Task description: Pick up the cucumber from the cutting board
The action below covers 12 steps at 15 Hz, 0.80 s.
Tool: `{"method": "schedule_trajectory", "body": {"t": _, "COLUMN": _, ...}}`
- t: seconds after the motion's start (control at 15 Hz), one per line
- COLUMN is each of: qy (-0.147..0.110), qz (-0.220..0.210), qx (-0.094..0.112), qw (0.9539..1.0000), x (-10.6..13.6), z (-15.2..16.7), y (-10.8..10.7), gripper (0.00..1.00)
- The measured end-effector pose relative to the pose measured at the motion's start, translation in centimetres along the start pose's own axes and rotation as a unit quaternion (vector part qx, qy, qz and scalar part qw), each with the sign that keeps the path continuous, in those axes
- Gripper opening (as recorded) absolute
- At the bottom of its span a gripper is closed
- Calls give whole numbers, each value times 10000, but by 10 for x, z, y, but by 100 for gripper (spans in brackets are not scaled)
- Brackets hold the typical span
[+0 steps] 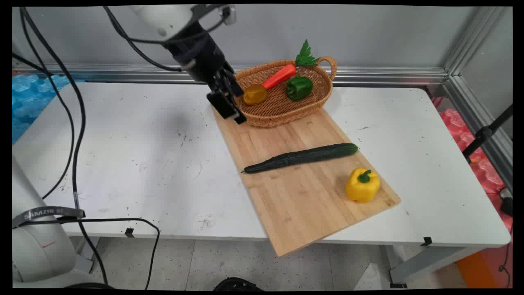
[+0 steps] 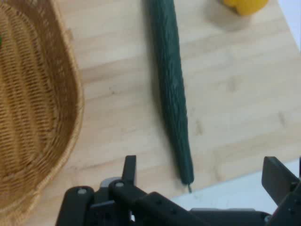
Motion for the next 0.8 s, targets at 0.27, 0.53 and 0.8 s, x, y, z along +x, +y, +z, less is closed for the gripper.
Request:
{"method": "schedule_trajectory", "body": {"t": 0.27, "qy": 54, "qz": -111, "qx": 58, "qw": 9999, "x": 13, "z": 31, "y": 8, "gripper": 100}}
{"method": "schedule_trajectory", "body": {"t": 0.53, "qy": 37, "qz": -114, "qx": 190, "qw": 9997, "x": 33, "z": 76, "y": 9, "gripper": 100}}
{"method": "schedule_trajectory", "body": {"t": 0.8, "qy": -46, "qz": -64, "qx": 282, "qw": 9996, "x": 50, "z": 122, "y": 7, "gripper": 100}}
